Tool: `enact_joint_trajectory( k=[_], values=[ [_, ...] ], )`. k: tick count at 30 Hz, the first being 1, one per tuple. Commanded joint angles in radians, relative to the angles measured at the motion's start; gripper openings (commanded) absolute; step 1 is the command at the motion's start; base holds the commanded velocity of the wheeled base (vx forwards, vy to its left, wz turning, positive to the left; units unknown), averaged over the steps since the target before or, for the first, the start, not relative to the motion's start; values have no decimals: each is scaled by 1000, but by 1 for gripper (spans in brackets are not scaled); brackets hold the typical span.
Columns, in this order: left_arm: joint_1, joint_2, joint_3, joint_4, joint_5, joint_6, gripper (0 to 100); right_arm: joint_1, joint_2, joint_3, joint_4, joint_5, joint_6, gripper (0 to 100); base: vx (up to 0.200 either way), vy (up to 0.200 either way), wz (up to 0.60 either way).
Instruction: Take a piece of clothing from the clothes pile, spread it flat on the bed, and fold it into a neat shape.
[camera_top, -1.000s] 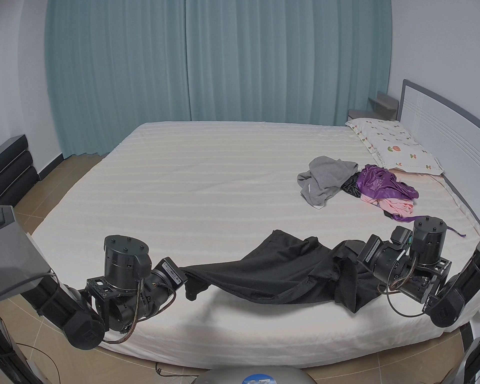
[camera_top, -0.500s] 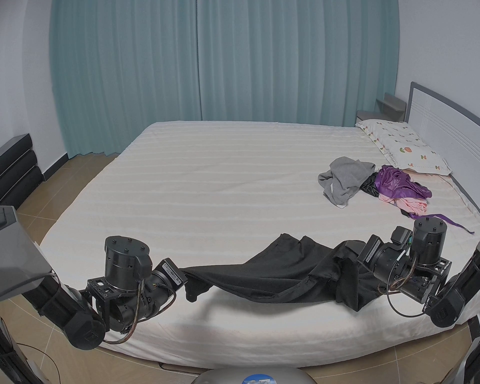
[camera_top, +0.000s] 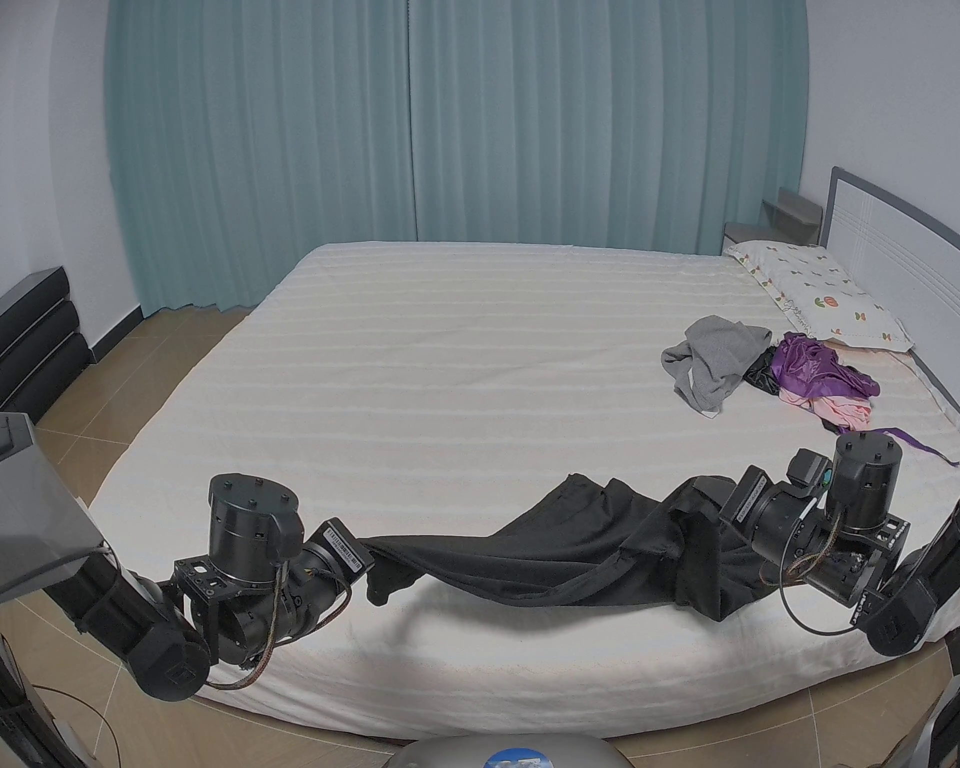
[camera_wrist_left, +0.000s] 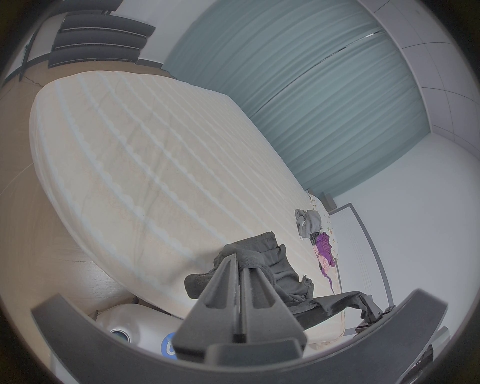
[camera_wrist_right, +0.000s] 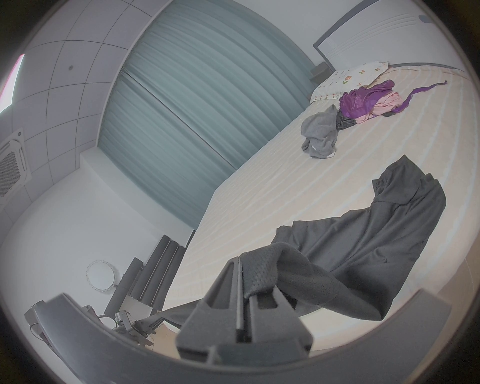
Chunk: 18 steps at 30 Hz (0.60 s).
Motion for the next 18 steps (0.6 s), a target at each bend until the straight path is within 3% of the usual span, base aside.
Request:
enact_joint_trajectory(
  k=[1,9,13,18],
  values=[
    [-1,-7,1,0,3,0,0,1,-43,22,-1,0,-1,0,-200,0,0],
    [-9,-110,29,6,11,13,0,5,-170,89,0,1,-1,0,-200,0,0],
    [-20,-217,54,10,11,50,0,22,-324,97,22,-2,-8,0,-200,0,0],
    [-23,-340,69,12,24,139,0,-13,-545,74,137,0,-15,0,0,0,0]
  ],
)
